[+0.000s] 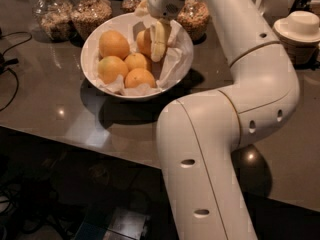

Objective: Pick orange from white bowl

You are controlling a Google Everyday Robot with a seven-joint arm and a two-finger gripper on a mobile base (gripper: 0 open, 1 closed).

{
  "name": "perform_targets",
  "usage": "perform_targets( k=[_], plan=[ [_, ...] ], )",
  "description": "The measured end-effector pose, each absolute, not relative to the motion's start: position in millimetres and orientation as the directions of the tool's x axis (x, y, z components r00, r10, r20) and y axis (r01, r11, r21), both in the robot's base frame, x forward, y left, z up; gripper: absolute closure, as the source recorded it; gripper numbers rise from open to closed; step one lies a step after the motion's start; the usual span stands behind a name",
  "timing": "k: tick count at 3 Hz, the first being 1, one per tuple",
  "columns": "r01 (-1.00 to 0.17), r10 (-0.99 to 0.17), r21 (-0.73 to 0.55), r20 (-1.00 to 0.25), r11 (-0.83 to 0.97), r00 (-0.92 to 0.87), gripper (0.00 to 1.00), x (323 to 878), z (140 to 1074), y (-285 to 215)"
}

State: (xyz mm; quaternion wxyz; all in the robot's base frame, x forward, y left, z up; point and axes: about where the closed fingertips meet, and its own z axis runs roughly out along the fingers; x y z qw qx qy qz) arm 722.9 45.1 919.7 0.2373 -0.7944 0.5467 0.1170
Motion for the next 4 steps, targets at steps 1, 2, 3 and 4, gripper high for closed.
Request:
perform_targets(
  k=[1,2,3,4],
  plan=[
    [-0.934,-0.839,-0.243,-0.421,-0.262,0.344,0.00,726.1,916.6,22.2],
    [-0.913,-0.844,-0.285,-0.372,-0.291,0.386,0.00,723.1,934.2,11.1],
    [-0.881,-0.818,-0.328,-0.358,-0.342,0.451,0.00,713.3,954.0,7.4],
    [-0.861,-0.789,-0.344,-0.368,-0.375,0.491,0.00,703.9,962.9,6.9]
  ],
)
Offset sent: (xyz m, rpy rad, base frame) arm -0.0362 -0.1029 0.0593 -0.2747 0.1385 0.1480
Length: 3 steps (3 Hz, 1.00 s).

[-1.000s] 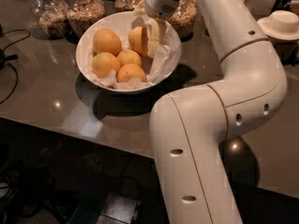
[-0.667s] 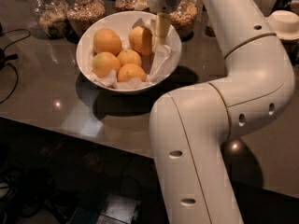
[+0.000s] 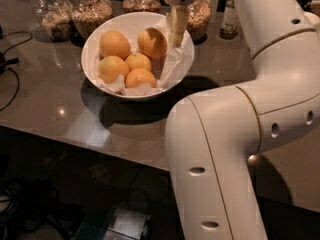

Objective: Pick orange from white bowl

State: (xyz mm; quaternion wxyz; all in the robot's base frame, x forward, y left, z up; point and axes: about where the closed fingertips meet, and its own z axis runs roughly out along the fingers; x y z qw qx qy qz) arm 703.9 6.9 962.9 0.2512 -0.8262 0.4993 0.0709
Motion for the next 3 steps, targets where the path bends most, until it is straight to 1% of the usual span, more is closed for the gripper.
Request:
perform_targets(
  k=[1,2,3],
  plan=[
    [-0.856,-0.765,-0.334,-0.397,-0.394,0.507,0.19,698.0,958.4,9.2],
    [-0.855,-0.742,-0.316,-0.429,-0.411,0.515,0.42,695.3,947.9,16.2],
    [-0.856,-0.729,-0.303,-0.449,-0.419,0.516,0.42,696.5,938.3,22.0]
  ],
)
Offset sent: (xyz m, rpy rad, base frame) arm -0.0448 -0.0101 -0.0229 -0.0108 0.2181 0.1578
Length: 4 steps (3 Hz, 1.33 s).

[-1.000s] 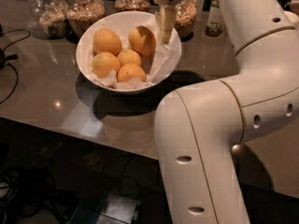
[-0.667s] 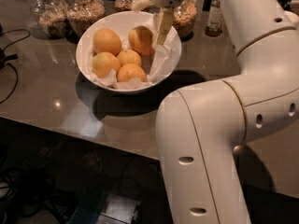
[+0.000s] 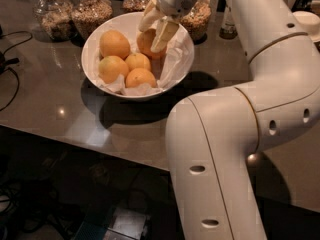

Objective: Pick orange from white bowl

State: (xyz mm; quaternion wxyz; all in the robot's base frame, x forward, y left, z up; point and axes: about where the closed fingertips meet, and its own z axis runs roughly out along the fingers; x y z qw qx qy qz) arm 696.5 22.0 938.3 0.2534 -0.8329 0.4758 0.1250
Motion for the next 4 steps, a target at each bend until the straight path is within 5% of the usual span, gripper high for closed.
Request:
perform_targets(
  k=[2,4],
  plan=[
    [-0.852,-0.723,-0.307,-0.451,-0.424,0.523,0.09,698.2,936.7,25.4],
    [-0.860,-0.729,-0.301,-0.457,-0.412,0.509,0.21,703.0,928.9,22.9]
  ],
)
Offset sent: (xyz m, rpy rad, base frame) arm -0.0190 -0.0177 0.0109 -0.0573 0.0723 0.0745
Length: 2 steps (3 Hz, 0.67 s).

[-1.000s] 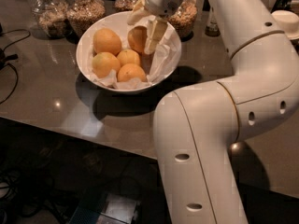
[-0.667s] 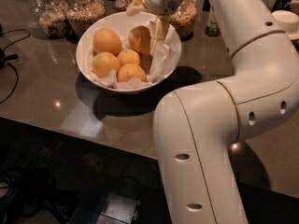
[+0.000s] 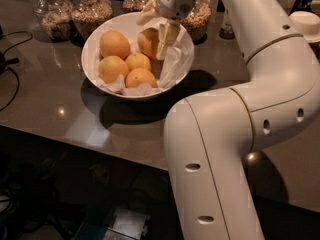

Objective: Pick orange from white bowl

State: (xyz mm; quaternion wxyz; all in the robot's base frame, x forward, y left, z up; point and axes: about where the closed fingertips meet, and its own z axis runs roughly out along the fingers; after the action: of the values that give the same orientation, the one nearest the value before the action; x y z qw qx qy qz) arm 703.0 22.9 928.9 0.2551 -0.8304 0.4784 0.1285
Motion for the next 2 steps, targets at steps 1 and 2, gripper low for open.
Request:
perform_targets(
  k=[1,2],
  plan=[
    [-0.867,-0.735,-0.291,-0.462,-0.404,0.497,0.21,708.1,919.7,22.7],
    [-0.873,-0.738,-0.284,-0.466,-0.398,0.488,0.21,712.9,911.4,24.2]
  ],
)
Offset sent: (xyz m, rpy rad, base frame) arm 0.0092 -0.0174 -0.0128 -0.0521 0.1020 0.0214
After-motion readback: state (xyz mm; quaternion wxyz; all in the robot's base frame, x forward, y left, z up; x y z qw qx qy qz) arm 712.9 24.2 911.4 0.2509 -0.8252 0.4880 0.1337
